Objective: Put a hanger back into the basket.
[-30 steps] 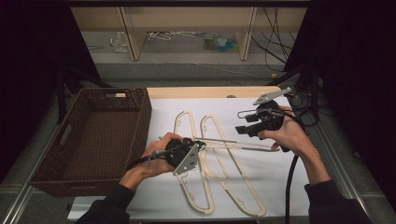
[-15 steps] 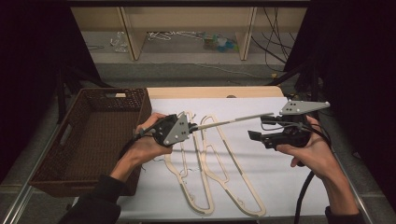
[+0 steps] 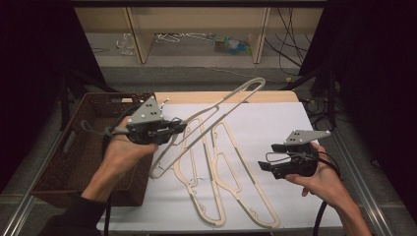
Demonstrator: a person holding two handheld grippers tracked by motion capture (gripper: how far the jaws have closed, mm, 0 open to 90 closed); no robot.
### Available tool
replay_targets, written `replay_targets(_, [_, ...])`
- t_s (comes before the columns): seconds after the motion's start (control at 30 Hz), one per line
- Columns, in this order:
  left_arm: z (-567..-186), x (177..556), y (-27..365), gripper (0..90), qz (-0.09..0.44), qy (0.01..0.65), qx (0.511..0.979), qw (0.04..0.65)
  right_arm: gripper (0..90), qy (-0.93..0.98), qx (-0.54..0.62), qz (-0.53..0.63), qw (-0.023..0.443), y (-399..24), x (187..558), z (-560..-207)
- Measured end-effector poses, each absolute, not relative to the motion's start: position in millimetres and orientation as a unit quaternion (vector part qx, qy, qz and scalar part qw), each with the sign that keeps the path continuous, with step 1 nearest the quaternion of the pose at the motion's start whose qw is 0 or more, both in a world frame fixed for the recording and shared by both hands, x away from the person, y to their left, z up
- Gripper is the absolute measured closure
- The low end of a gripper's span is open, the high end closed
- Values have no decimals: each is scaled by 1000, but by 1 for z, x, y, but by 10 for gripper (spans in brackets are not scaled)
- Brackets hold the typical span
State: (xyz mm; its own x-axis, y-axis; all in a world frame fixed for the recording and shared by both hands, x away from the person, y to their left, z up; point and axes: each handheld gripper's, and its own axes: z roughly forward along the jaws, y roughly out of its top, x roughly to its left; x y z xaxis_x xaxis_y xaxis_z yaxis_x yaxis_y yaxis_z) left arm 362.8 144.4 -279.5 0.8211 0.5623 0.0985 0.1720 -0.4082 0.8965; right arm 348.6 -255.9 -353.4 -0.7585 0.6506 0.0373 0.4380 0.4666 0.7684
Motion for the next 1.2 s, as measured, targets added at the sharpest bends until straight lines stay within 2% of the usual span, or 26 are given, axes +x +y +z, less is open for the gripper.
replay_targets(0.13, [-269,356,162,855,178,252,798,518,256,852,317,398,121,-253,345,-364])
replay_targets(0.33, [-234,340,202,855,149,285,757,569,256,861,317,382,107,-252,339,-375])
replay_targets(0.5, [-221,339,229,855,156,311,740,575,256,864,320,375,101,-255,337,-386])
replay_targets(0.63, [-212,342,266,855,180,342,724,571,255,865,320,372,101,-255,335,-392])
replay_targets(0.87, [-214,352,308,855,209,385,708,554,228,871,322,356,101,-253,332,-402])
replay_targets(1.03, [-231,366,337,855,237,394,720,521,178,874,318,355,95,-252,330,-407])
replay_targets(1.2, [-247,374,352,855,233,405,733,495,179,874,317,355,95,-253,330,-410])
